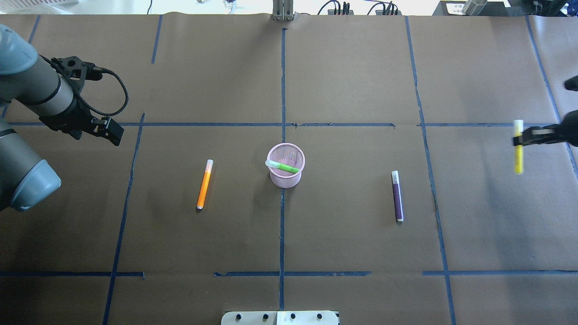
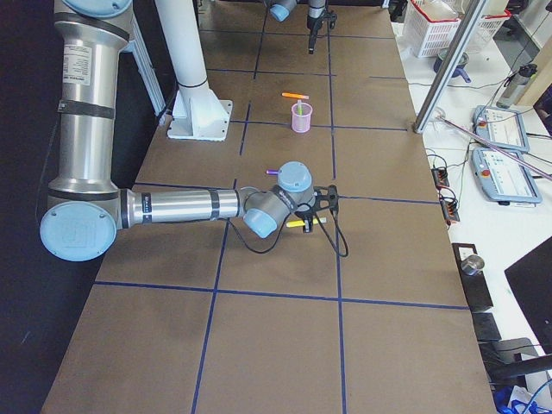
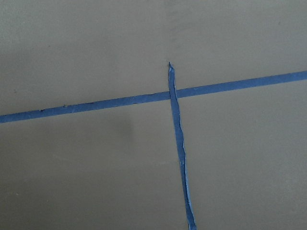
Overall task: Collect pens into pen holder
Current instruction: 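Grasp the yellow highlighter with the right gripper and lift it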
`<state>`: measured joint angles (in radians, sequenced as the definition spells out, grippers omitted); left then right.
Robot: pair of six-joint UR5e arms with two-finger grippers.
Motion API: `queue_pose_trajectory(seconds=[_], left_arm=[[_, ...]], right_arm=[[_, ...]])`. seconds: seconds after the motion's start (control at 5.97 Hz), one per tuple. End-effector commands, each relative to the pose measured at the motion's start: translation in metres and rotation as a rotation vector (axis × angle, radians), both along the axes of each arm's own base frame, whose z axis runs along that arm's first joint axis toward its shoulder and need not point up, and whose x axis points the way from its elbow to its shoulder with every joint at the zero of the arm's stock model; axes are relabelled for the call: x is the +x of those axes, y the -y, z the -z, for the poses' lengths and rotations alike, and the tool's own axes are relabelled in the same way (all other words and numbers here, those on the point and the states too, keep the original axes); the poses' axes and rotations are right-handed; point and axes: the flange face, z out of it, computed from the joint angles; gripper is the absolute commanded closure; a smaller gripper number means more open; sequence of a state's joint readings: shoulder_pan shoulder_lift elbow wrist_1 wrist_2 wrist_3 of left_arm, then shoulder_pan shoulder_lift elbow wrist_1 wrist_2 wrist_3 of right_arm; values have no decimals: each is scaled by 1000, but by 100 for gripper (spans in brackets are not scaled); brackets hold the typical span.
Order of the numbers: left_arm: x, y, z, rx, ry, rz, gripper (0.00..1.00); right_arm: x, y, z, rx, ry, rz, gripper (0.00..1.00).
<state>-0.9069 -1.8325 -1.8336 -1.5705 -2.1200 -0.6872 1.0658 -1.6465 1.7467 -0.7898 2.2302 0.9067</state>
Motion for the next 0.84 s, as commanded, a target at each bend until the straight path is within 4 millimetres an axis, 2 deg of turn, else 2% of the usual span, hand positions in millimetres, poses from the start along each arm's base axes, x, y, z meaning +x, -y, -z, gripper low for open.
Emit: queue_pose_trajectory(seconds=[0.0, 0.17, 0.33, 0.5, 0.67], left_arm=[[-1, 0, 1, 0, -1, 2, 1], [0, -1, 1, 1, -1, 0, 1], [-1, -1, 2, 2, -2, 2, 1], [-1, -1, 1, 0, -2, 2, 1], [-1, -2, -4, -6, 3, 1, 1]], right_arm=[[-81, -3, 113, -11, 158, -47, 100], [-108, -15, 165, 38, 202, -71, 100], [-145, -25, 222, 72, 239, -154, 100], [-186, -55, 258, 165, 264, -234, 100], [-228, -82, 284, 240, 274, -330, 100]])
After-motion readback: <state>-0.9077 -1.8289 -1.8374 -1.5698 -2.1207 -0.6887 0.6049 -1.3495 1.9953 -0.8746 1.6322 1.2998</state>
